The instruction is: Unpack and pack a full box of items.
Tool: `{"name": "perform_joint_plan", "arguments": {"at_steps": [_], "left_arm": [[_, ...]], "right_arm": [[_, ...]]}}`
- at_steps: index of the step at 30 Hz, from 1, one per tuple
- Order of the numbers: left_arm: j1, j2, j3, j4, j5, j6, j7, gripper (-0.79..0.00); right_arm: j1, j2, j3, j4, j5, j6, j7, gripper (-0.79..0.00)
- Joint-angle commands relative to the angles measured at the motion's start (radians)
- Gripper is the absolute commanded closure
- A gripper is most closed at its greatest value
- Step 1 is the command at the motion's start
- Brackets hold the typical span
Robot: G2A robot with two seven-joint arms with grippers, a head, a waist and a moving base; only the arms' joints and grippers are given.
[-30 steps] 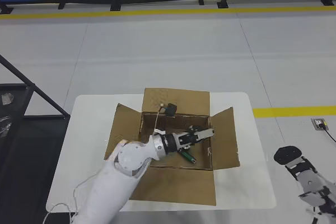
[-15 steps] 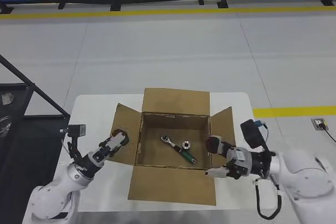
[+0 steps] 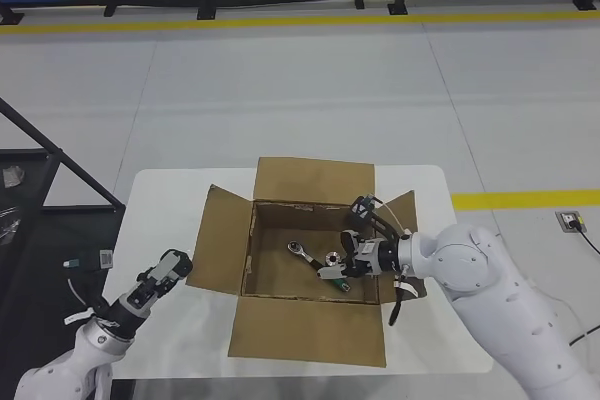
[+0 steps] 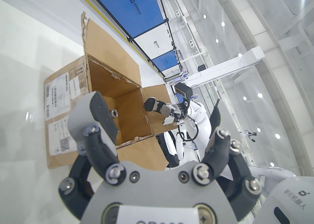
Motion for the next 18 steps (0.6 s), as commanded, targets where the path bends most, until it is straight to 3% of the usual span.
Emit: {"name": "perform_joint_plan", "arguments": {"at_steps": [1, 10, 14, 18], "left_arm": [[0.000, 0.000, 0.000, 0.000, 0.000, 0.000, 0.000, -0.785], [0.002, 0.001, 0.011, -0.012, -0.003, 0.008, 0.004, -0.785], [0.004, 0.005, 0.013, -0.018, -0.005, 0.032, 0.021, -0.785], [0.010, 0.009, 0.008, -0.011, -0.019, 0.046, 0.031, -0.785]], "right_arm": [[0.000, 0.000, 0.000, 0.000, 0.000, 0.000, 0.000, -0.785], [0.009, -0.004, -0.032, -0.015, -0.062, -0.008, 0.005, -0.785], [0.110, -0.038, -0.159, 0.011, -0.247, 0.134, 0.059, -0.785], [0.231, -0.106, -0.330, 0.093, -0.373, 0.297, 0.120, -0.785]]}}
